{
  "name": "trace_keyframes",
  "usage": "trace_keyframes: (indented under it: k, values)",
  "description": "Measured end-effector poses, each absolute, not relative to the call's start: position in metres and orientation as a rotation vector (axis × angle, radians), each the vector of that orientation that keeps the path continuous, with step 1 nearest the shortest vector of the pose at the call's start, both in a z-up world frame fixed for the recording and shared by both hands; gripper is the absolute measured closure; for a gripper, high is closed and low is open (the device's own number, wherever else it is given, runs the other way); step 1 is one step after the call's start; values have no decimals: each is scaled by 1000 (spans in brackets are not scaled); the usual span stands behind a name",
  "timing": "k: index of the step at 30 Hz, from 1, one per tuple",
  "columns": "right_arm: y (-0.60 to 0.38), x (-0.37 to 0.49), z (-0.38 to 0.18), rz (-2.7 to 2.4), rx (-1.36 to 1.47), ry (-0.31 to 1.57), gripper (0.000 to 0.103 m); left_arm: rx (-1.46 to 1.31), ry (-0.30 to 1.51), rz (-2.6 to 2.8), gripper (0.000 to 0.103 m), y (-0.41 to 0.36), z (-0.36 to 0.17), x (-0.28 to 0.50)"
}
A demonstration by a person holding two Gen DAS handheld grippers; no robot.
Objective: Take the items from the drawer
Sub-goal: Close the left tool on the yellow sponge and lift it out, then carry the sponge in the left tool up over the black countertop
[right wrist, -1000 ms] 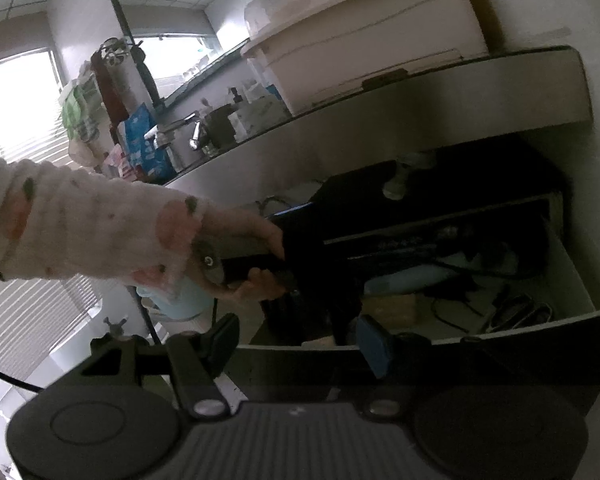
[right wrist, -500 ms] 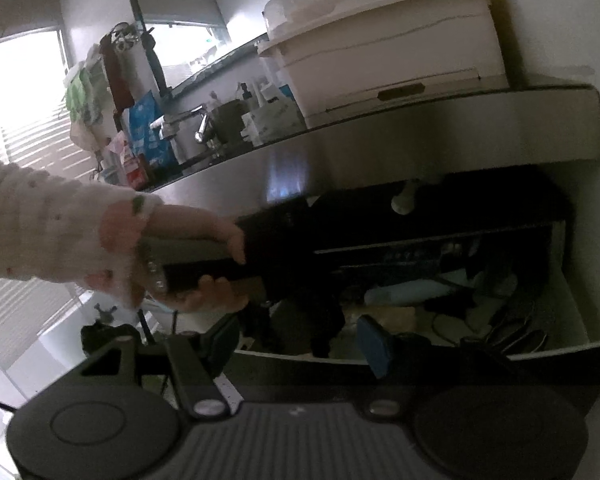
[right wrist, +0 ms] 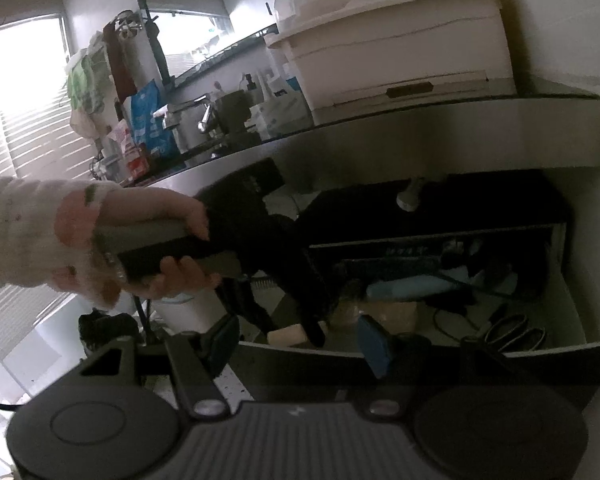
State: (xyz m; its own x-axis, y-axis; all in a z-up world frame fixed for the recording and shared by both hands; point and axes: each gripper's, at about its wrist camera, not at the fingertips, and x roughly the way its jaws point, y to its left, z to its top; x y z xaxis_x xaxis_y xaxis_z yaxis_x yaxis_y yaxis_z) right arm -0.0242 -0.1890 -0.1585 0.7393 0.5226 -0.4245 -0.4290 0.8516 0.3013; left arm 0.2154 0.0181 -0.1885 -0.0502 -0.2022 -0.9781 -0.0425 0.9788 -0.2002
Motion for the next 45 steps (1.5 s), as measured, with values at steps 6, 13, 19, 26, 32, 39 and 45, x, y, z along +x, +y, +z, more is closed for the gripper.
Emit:
trace_keyframes:
  k: [6, 13, 19, 26, 32, 39, 45]
  values:
    - [-184, -21, -147, 524, 139, 518, 38, -181, 1550, -180, 55, 12, -163, 197]
    - [-176, -17, -132, 523, 83, 510, 38, -173, 1434, -281, 55, 7, -120, 172]
    - [-175, -21, -110, 531, 61, 464, 38, -144, 1341, -349, 55, 3, -79, 153]
    - [-176, -25, -90, 539, 51, 423, 38, -139, 1254, -369, 55, -5, -28, 153]
    - [-178, -28, -82, 540, 57, 405, 38, -118, 1174, -304, 55, -5, 16, 183]
    - [-181, -32, -73, 542, 64, 384, 38, -58, 1138, -142, 55, 21, 29, 231]
    - [-180, -31, -72, 543, 69, 384, 38, -7, 1156, -27, 55, 31, 10, 265]
